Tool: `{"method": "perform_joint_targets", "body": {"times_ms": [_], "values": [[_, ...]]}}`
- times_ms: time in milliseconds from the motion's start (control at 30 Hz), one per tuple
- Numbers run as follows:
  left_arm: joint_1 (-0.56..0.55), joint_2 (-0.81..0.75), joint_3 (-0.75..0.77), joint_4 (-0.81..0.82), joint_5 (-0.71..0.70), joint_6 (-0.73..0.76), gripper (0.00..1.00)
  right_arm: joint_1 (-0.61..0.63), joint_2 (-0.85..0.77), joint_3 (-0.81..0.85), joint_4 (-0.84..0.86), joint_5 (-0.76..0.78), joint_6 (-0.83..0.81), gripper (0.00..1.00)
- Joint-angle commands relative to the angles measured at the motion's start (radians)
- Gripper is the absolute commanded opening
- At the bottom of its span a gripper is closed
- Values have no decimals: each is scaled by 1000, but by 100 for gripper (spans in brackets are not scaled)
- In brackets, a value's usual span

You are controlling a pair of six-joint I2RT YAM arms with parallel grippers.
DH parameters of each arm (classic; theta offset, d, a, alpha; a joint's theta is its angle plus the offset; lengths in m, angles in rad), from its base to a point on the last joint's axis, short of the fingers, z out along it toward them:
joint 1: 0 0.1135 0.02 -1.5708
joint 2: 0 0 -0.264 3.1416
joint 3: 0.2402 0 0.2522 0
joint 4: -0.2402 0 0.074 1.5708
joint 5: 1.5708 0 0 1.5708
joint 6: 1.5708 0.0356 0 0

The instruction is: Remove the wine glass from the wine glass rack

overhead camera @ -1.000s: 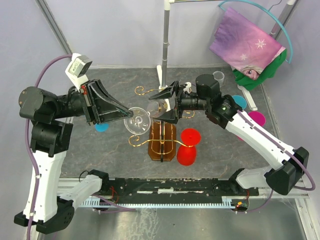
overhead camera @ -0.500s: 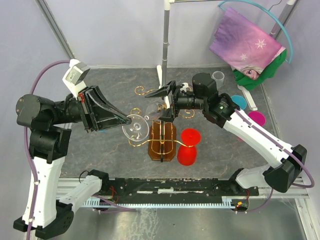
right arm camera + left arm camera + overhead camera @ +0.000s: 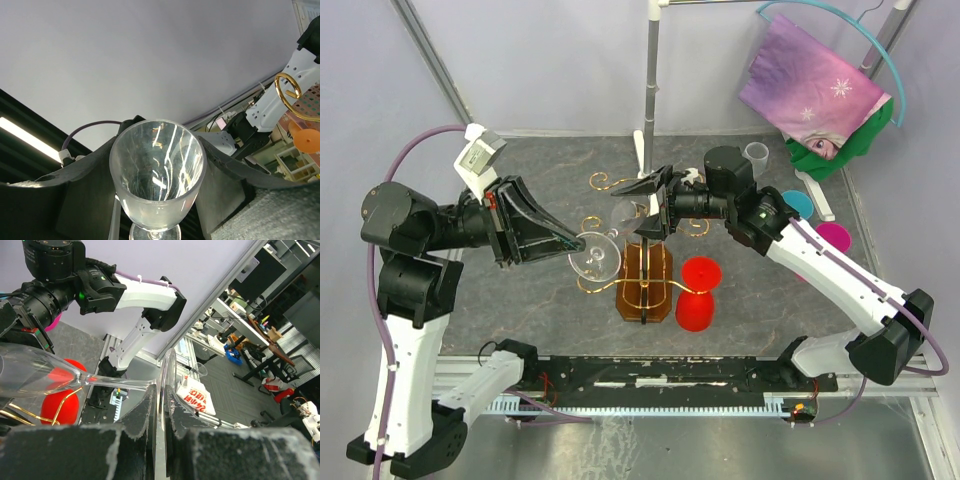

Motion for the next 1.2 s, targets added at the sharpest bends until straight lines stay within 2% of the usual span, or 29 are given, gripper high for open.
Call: {"method": "perform_joint_targets", "body": {"times_ms": [0,100,200,267,300,333,367,467,533,667,833,967,1167], "values": [[-2,-5,32,-40,-4,50,3,9,-44,11,44,9,19,62],[-1,-1,44,-42,-4,47,3,8,-57,-16,53,26,22,55],[-1,-2,44,-43,-4,44,3,8,-62,-23,63,33,19,53],[-1,-4,38,-43,-5,41,11,8,-61,-18,66,36,15,52],[-2,-4,37,-42,-5,40,16,8,-59,-15,70,37,13,51],[-1,-6,38,-42,-5,40,25,8,-60,-14,72,38,11,51],[-2,-7,38,-42,-8,41,39,7,-61,-12,72,40,9,50],[-2,-10,42,-40,-14,40,69,4,-61,-13,81,48,4,48],[-1,-13,48,-39,-20,39,79,-5,-59,-14,89,43,2,47],[-1,-21,52,-33,-26,30,82,-61,-55,9,77,22,-41,46],[-1,-39,48,-34,-47,24,83,-256,-30,119,-37,-49,-199,44],[-2,-48,48,-40,-62,22,83,-450,19,274,-176,-100,-382,43],[-2,-63,39,-77,-93,36,83,-662,170,617,-576,-63,-824,43]]}}
